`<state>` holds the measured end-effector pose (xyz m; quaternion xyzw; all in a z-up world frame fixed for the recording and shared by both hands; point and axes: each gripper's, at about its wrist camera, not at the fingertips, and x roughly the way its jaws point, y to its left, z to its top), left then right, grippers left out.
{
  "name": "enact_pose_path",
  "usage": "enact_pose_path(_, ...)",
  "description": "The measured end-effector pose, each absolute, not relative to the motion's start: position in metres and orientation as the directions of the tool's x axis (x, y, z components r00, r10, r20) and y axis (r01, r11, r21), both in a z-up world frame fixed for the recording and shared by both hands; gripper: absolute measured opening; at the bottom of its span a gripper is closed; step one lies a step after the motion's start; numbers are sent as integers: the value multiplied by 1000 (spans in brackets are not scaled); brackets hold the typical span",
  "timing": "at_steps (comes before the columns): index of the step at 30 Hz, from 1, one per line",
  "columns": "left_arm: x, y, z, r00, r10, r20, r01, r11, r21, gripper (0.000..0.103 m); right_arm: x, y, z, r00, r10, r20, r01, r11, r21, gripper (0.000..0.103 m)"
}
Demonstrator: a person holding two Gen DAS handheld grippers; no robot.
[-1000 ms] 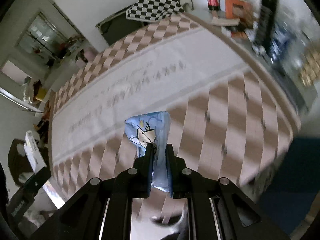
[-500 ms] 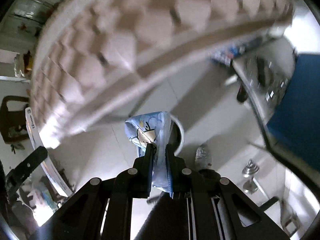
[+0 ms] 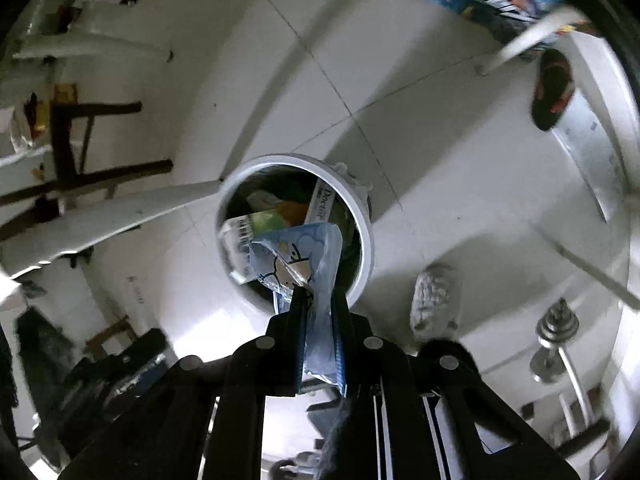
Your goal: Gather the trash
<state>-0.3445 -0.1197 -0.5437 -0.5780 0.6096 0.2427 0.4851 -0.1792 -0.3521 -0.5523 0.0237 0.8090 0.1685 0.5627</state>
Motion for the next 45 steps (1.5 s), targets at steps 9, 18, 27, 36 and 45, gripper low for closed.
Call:
enact_pose_path(9, -365, -103, -587, 231, -496, -837, -939, 113, -326, 99, -183, -318, -642, -407, 198, -891, -225, 924, 308, 15)
enact_pose_path(18, -383, -88, -551, 113, -351, -929, -927, 299, -226, 100, -192, -309, -630, -366, 159, -917, -288, 918, 274, 69)
enact_pose_path(27, -375, -110, -465, -98, 12, -995, -733, 675, 80, 100, -227, -306, -536, -133, 2, -991, -501, 863, 69, 102)
enact_pose_path(36, -382, -140, -332, -57, 35, -998, -659, 750, 65, 100, -257, -317, -399, -72, 8, -997, -503, 863, 43, 102)
enact_pose_path(45, -398, -163, -186, 16, -37, -999, -621, 783, -39, 100, -285, -338, -238, -107, 78, -991, -505, 854, 122, 102)
